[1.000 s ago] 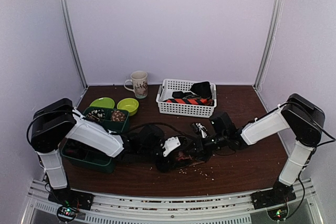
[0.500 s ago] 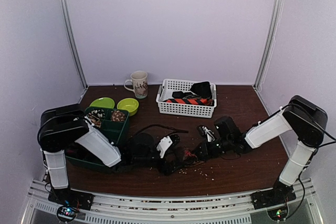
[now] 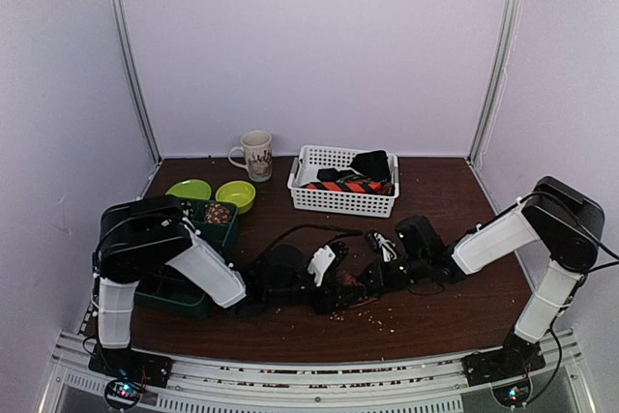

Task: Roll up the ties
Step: Roll the tie at the center of the board.

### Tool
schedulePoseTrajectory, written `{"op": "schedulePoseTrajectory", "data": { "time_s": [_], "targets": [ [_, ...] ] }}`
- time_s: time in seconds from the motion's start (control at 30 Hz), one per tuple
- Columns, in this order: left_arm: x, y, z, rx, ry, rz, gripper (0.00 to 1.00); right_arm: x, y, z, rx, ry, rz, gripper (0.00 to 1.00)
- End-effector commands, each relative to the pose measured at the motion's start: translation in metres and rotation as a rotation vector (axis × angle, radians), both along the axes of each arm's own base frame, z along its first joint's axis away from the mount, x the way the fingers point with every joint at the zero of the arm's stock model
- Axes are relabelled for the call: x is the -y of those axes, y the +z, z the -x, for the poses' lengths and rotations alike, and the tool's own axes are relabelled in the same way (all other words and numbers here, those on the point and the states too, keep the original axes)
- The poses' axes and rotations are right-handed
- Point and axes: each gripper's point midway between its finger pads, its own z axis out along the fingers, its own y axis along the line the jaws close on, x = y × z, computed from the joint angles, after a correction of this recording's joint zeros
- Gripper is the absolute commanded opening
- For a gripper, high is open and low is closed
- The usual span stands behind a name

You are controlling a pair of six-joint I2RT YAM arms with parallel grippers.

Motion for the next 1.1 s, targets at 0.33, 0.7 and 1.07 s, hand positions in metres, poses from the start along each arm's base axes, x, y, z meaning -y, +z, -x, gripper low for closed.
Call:
{"op": "schedulePoseTrajectory", "data": {
  "time_s": [0.33, 0.7, 1.07],
  "targets": [
    [-0.013, -0.073, 0.025, 0.112, -0.140, -0.561, 0.16, 0.033, 0.033, -0.002, -0.078, -0.044, 0.022, 0.32],
    [-0.016, -0.075, 0.030, 0.105, -0.174, -0.591, 0.17, 0.066, 0.008, 0.005, -0.239, -0.105, 0.056, 0.65],
    [-0.018, -0.076, 0.029, 0.109, -0.170, -0.598, 0.17, 0.036, 0.024, 0.002, -0.282, -0.090, -0.199, 0.67]
  ]
}}
